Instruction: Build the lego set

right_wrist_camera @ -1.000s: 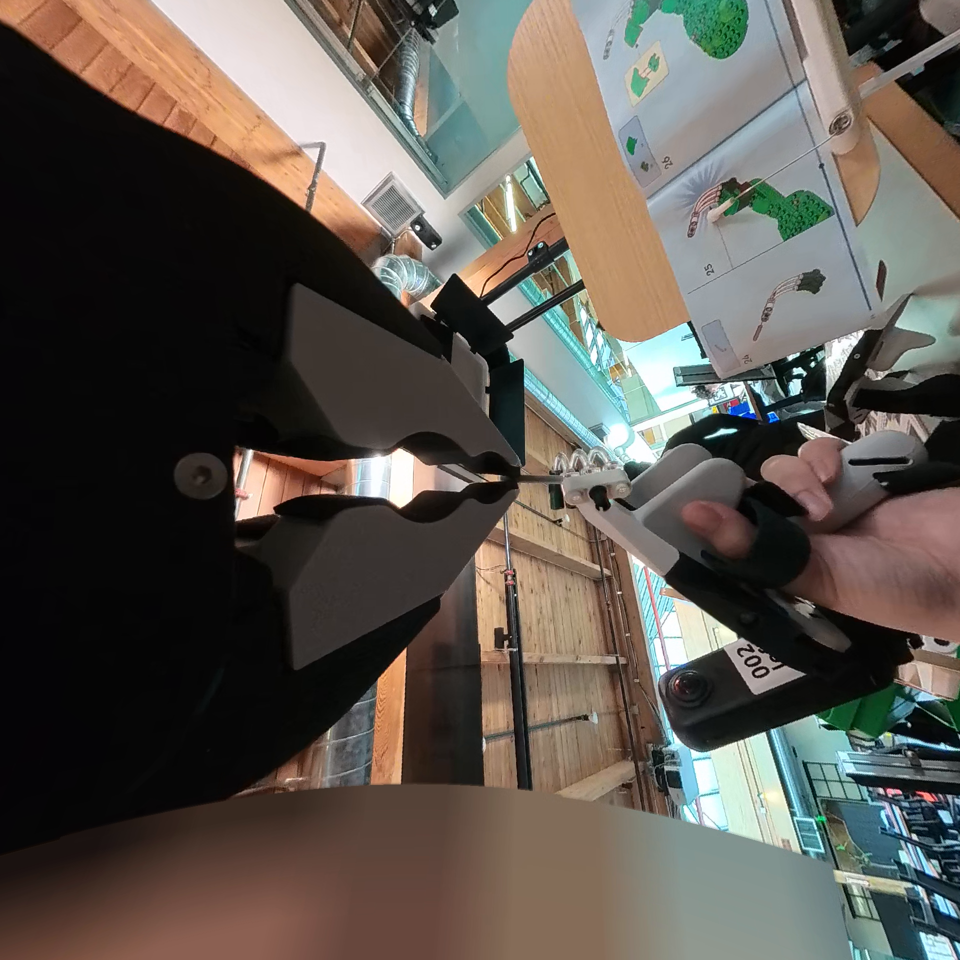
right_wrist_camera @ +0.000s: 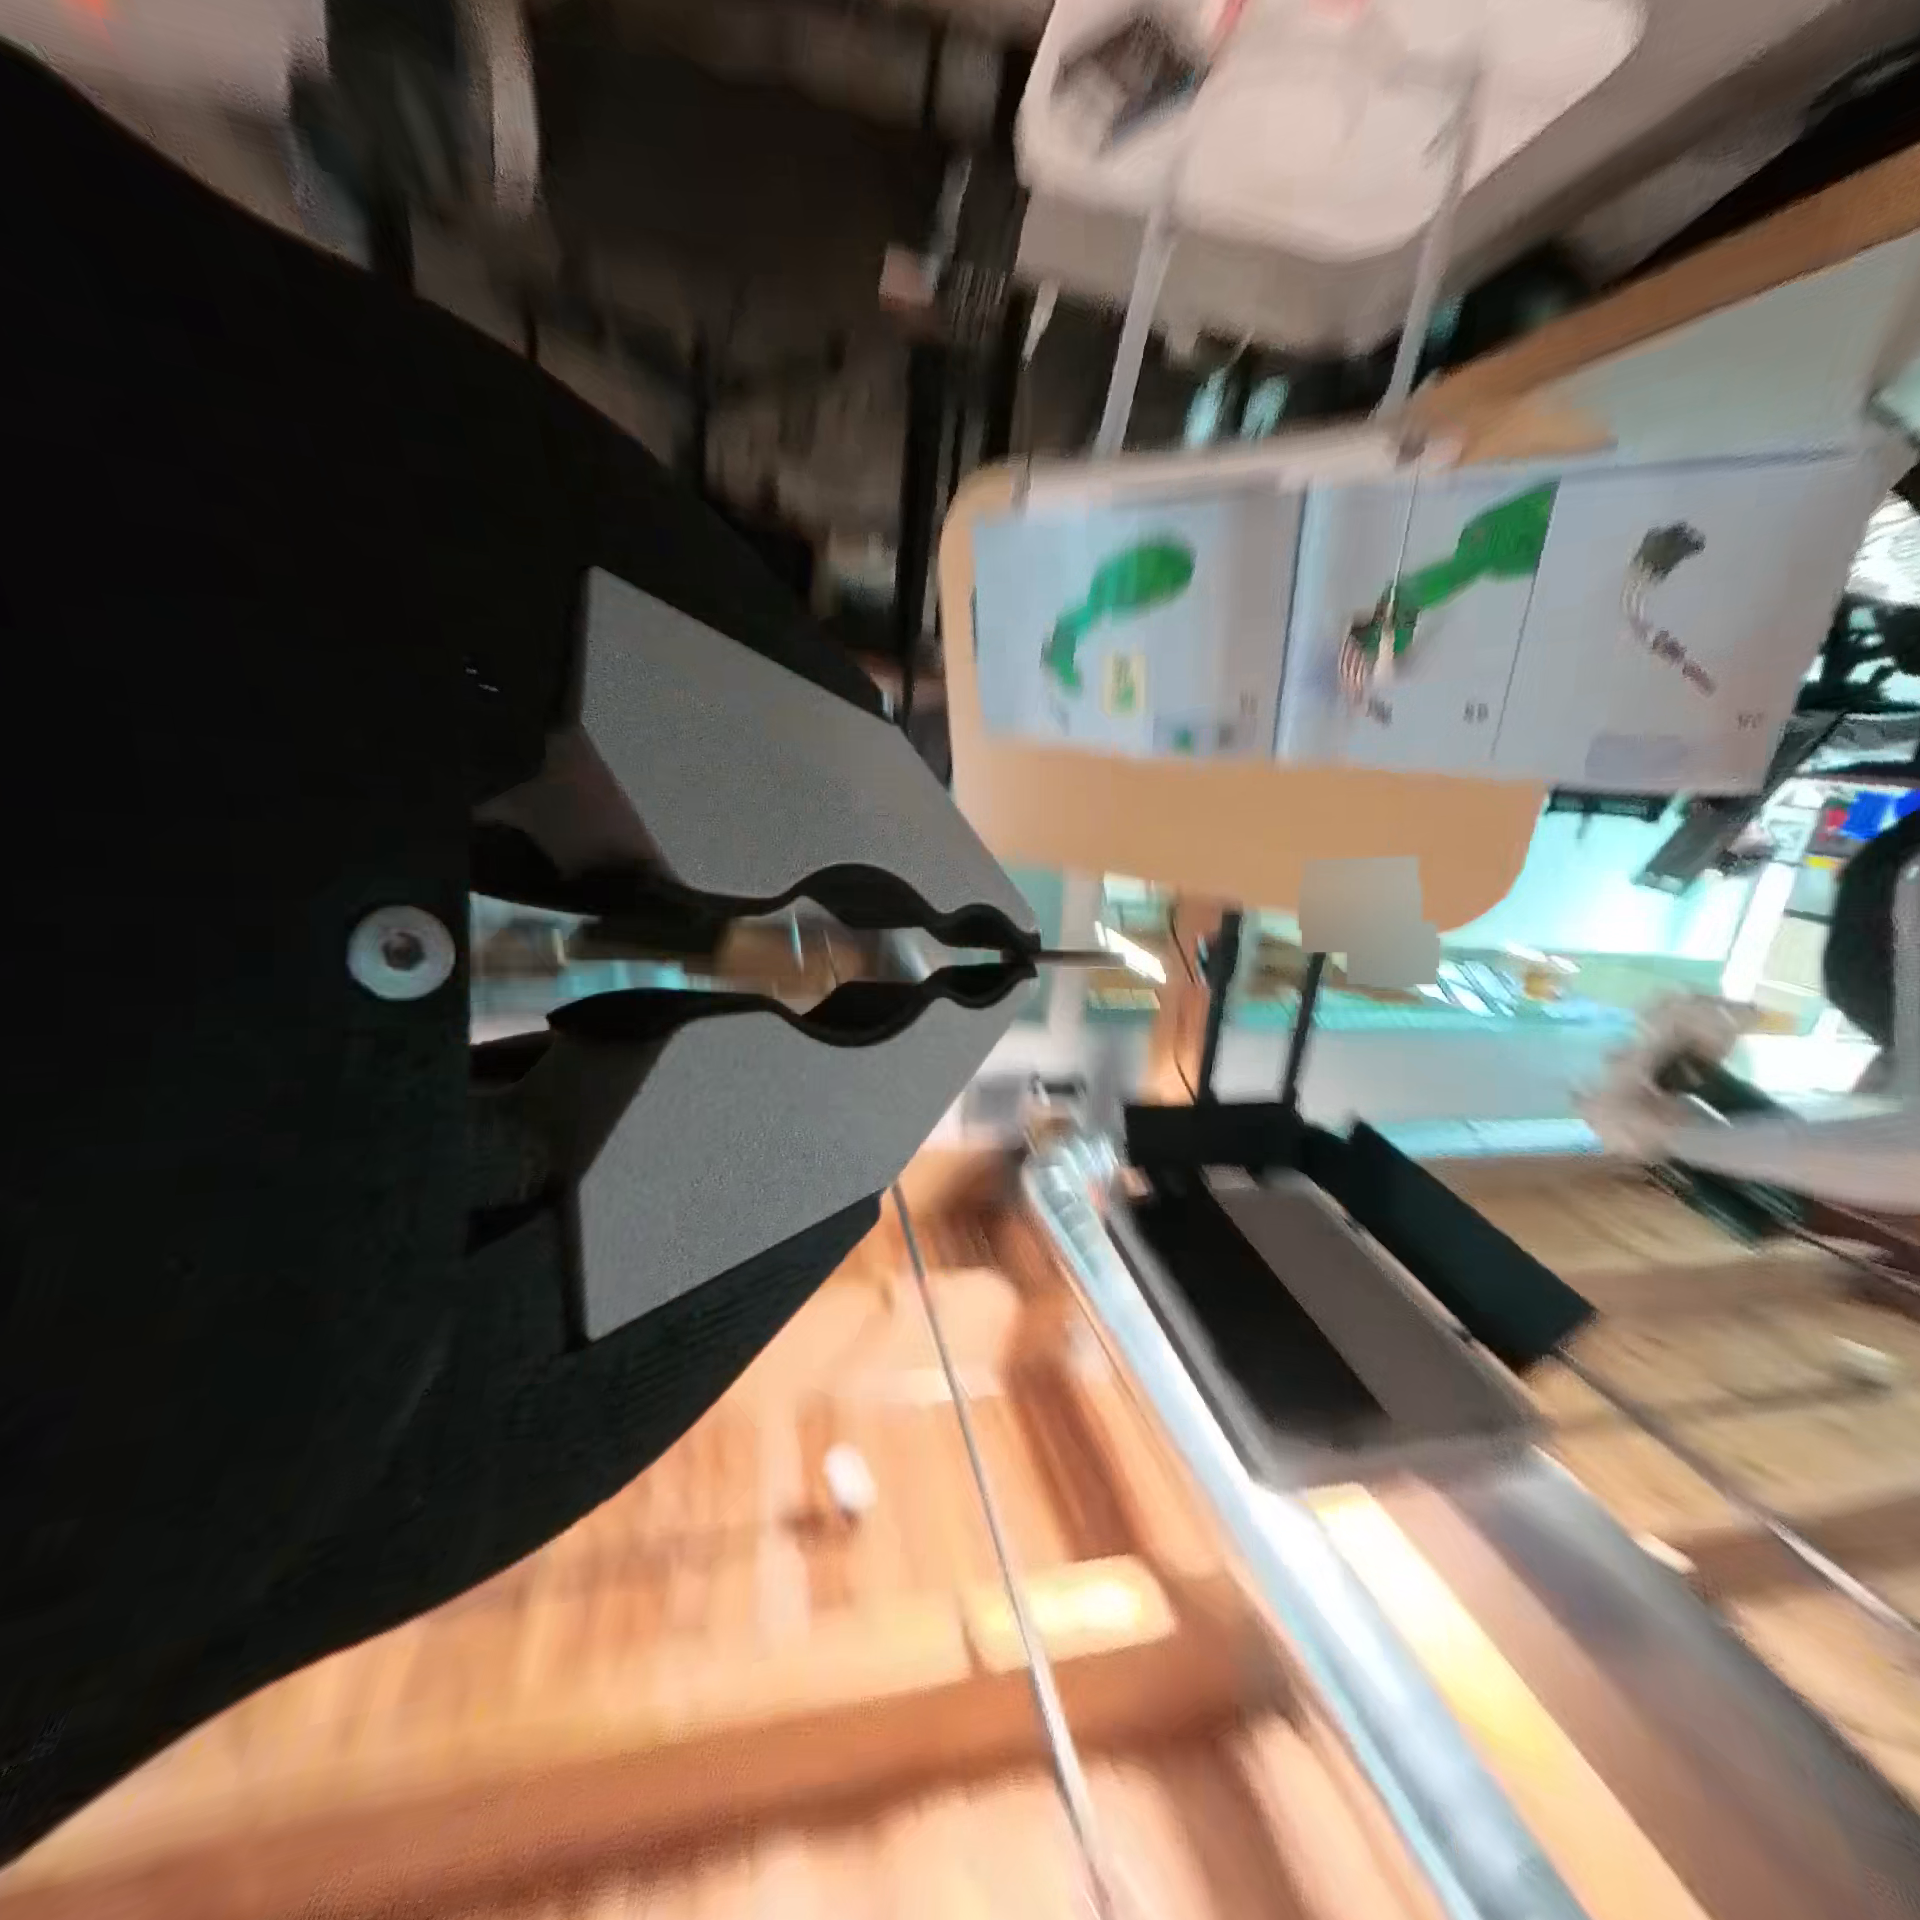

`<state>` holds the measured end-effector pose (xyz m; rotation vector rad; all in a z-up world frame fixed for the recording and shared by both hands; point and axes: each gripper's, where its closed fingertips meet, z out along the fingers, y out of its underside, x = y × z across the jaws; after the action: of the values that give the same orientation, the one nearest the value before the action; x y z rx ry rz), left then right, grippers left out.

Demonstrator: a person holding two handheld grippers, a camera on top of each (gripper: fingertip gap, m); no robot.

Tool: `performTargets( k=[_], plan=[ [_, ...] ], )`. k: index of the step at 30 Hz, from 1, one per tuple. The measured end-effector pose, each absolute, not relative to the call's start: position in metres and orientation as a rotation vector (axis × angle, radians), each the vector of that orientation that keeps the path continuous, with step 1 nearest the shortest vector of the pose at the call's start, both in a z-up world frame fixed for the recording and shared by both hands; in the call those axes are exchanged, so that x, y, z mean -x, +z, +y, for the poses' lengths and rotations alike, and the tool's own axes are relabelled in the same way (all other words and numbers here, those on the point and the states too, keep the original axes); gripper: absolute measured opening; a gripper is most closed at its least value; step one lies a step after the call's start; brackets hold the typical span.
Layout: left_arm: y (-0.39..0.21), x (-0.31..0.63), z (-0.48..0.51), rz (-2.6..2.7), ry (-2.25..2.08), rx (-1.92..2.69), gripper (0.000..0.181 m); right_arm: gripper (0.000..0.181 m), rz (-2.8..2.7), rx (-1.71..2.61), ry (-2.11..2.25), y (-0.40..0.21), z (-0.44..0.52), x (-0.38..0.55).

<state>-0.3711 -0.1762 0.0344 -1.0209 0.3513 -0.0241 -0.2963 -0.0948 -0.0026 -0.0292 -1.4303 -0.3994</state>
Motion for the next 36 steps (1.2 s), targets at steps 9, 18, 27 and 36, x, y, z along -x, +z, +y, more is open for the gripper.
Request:
performTargets(
  k=[9, 18, 27, 36],
  plan=[
    [-0.011, 0.375, -0.173, 0.358, -0.076, 1.279, 0.010, 0.001, -1.565, 0.749, 0.368, -0.152, -0.104, 0.302],
    [-0.169, 0.376, -0.203, 0.277, -0.131, 1.851, 0.011, 0.001, -1.772, 0.825, 0.361, -0.214, -0.132, 0.295],
    [-0.211, 0.364, -0.225, 0.266, 0.019, 1.771, 0.011, 0.001, -2.092, 1.328, 0.249, -0.308, -0.110, 0.223],
    [-0.213, 0.322, -0.208, 0.433, 0.029, 1.738, 0.011, 0.001, -2.221, 1.852, 0.479, -0.337, -0.119, 0.175]
  ],
)
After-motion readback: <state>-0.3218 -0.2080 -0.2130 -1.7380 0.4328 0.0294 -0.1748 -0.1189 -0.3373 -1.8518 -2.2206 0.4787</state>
